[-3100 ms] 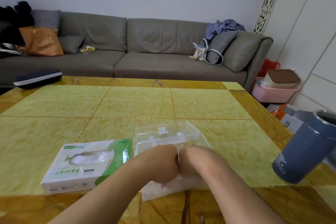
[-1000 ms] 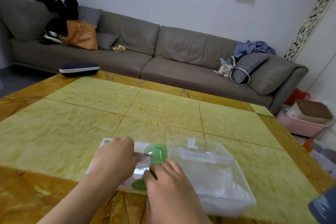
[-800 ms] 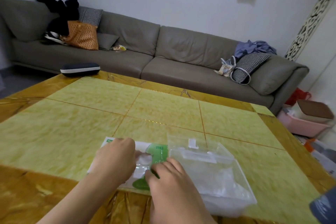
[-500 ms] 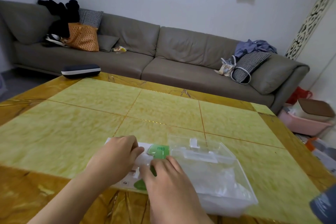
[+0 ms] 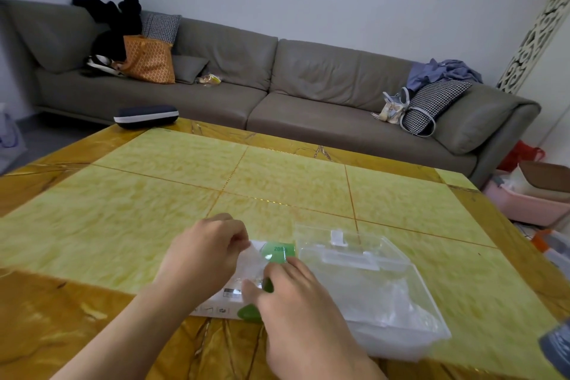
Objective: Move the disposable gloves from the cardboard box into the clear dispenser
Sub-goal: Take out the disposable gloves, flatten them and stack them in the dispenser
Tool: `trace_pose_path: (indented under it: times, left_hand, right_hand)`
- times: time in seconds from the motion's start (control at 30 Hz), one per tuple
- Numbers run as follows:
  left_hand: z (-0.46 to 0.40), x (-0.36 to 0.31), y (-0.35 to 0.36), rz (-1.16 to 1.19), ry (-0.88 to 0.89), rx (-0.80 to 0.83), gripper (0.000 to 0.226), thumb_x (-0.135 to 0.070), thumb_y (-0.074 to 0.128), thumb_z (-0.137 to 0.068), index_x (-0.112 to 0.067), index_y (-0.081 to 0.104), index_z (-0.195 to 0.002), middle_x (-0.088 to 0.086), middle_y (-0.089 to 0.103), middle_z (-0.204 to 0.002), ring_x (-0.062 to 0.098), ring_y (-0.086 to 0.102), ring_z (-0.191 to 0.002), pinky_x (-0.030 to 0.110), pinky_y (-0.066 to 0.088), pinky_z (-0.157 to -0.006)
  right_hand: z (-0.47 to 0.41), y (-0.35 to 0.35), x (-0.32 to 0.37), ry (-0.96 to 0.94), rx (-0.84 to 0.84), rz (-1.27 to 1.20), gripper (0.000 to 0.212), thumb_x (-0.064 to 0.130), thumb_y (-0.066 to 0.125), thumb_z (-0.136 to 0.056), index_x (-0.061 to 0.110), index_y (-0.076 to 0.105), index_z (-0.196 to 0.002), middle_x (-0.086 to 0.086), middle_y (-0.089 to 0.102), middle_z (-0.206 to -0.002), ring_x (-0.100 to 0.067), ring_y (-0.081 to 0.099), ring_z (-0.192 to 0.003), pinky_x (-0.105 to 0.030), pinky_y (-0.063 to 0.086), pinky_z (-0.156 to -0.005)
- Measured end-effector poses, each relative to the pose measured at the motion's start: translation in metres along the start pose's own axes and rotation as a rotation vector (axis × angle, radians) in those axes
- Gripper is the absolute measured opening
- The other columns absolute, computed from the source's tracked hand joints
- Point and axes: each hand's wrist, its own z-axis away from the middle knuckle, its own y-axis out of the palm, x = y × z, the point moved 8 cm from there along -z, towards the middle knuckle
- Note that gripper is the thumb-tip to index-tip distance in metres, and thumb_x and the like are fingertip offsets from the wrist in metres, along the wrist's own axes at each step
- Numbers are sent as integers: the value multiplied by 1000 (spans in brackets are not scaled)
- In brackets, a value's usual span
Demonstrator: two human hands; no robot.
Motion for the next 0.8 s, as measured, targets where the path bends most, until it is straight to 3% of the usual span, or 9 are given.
trace_pose_path:
  times: [0.07, 0.2, 0.27, 0.33, 0.4, 0.5, 0.63, 0.8]
  left_hand:
    - [0, -2, -4, 29, 16, -58, 15, -23, 68, -97, -29, 71, -83, -19, 63, -81, 6, 58, -66, 26, 46, -53]
    - [-4, 1, -18, 119, -42, -119, 16, -28, 63, -100, -32, 67, -85, -18, 67, -70, 1, 59, -59, 29, 47, -49]
    - [-4, 2, -17, 140, -44, 0, 9, -41, 68, -95, -37, 66, -87, -19, 67, -74, 0, 61, -66, 34, 56, -60]
    - [1, -1, -8, 66, -46, 172, 17, -52, 76, -85, -41, 64, -90, -22, 64, -81, 0, 62, -75, 29, 57, -67]
    - [6, 0, -4, -25, -64, 205, 21, -45, 80, -83, -39, 61, -85, -22, 63, -81, 0, 60, -75, 26, 56, -65]
    - [5, 2, -5, -18, -92, 128, 17, -30, 79, -88, -34, 66, -79, -19, 65, -75, 0, 63, -70, 28, 57, -63]
    - [2, 3, -10, 162, -135, 72, 13, -19, 78, -90, -29, 78, -82, -19, 70, -69, -1, 66, -66, 16, 53, -59]
    - [3, 2, -14, 398, -238, 41, 17, -14, 79, -88, -29, 79, -81, -20, 73, -70, -1, 69, -69, 12, 51, -61]
  right_hand:
    - [1, 0, 0, -7, -3, -4, 71, 6, 58, -93, 23, 37, -159, -10, 44, -128, -34, 33, -131, -41, 32, -113]
    - [2, 1, 0, -6, -6, 6, 62, 4, 61, -87, 19, 47, -146, -10, 46, -119, -32, 39, -123, -42, 29, -119]
    - [2, 3, 1, 4, 8, 7, 65, 4, 63, -87, 19, 44, -147, -11, 45, -123, -32, 37, -128, -42, 29, -119]
    - [3, 4, 1, 10, 13, 8, 71, 3, 65, -88, 20, 39, -152, -13, 44, -131, -34, 32, -136, -45, 30, -119]
    - [3, 4, 1, 13, 19, 7, 73, 3, 64, -88, 20, 37, -153, -13, 43, -136, -36, 29, -140, -46, 32, -118]
    - [4, 4, 3, 17, 37, 11, 70, 2, 63, -88, 19, 37, -151, -14, 42, -135, -35, 30, -138, -46, 31, -118]
    - [4, 2, 3, 20, 23, 19, 66, 1, 61, -87, 18, 41, -147, -11, 43, -127, -33, 33, -128, -41, 37, -106]
    - [5, 0, 4, 14, 16, 24, 72, 3, 63, -86, 20, 40, -152, -12, 43, -134, -33, 34, -131, -39, 33, -112]
